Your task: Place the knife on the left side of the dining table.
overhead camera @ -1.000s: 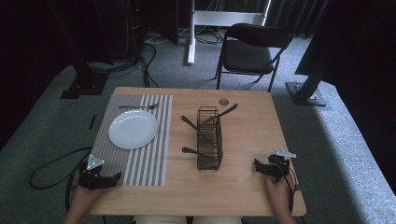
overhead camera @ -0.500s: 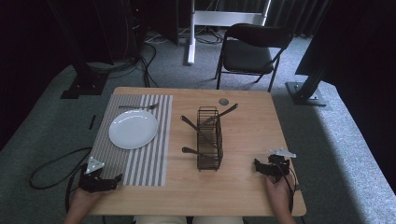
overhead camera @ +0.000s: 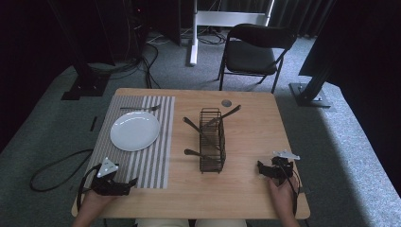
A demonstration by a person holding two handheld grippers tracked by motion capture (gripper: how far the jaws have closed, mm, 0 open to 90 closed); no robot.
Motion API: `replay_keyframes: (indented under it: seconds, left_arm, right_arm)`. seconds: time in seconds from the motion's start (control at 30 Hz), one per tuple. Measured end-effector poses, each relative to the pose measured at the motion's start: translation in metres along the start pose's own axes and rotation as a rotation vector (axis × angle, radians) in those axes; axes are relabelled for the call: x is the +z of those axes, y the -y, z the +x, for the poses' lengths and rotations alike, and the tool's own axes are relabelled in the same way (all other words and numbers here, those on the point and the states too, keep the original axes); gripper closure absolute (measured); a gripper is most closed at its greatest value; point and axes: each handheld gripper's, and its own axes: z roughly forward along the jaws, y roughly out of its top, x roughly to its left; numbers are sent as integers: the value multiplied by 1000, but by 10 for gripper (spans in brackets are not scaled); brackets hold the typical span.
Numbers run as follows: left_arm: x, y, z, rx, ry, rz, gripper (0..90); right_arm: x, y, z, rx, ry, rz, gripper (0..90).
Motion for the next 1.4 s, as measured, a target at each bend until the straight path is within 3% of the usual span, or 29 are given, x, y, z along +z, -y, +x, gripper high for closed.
replay_keyframes:
  seconds: [0.3,0.7,0.93,1.13,1.4]
  left_arm:
    - [-2,-35,-33,71,118,-54,37]
    - [-5,-75,-73,155,208,-129,45]
    - [-3,-96,-93,195,219,-158,44]
    - [0,-108,-107,221,252,-178,44]
    - [3,-123,-117,210,259,-206,55]
  right_arm:
    - [0,0,0,0,0,0,126]
    - [0,0,0,0,0,0,126]
    - [0,0,0,0,0,0,125]
    - [0,0,0,1,0,0,124]
    - [0,0,0,-1,0,1,124]
